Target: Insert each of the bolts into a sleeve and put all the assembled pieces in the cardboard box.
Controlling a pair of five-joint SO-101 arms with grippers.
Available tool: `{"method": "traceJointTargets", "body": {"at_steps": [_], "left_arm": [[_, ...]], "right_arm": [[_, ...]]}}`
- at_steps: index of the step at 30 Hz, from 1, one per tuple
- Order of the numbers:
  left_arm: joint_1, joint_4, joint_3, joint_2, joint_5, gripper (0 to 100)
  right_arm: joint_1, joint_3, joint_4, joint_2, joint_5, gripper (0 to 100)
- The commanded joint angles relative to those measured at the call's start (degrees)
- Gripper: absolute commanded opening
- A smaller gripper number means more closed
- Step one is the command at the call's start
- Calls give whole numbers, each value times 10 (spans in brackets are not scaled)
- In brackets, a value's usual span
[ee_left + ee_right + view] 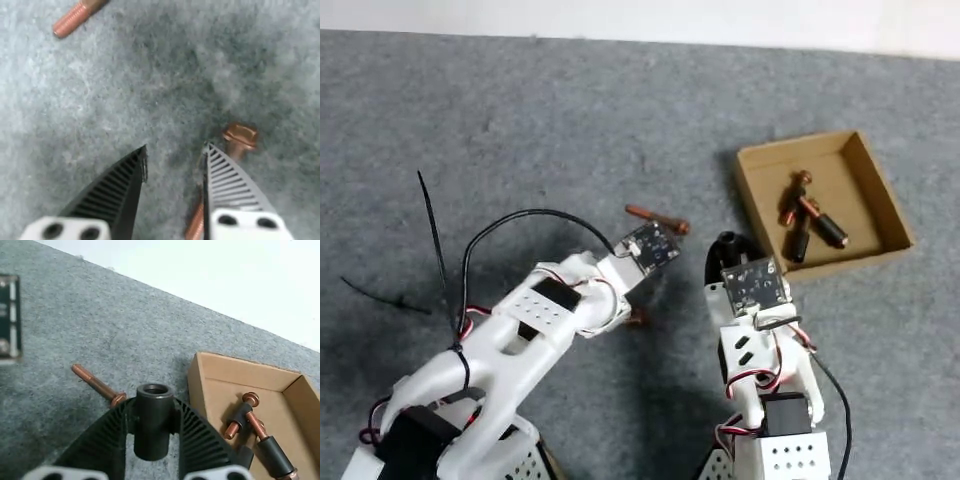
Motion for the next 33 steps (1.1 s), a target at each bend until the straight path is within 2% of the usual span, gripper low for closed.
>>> {"method": "traceJointTargets", "body": {"at_steps": [1,10,18,28,33], "left_arm": [[1,25,-4,-23,6,175],[29,47,-3,-23,6,175],[87,84,0,-23,6,175],[88,84,-4,-23,5,141],[89,84,-28,-18,-58,184]], "right_arm": [[7,68,-16,-16,0,5],[7,68,-16,-16,0,5],[7,68,-16,-16,0,5],[7,68,-16,-17,0,5],[7,68,-16,-17,0,5]]}}
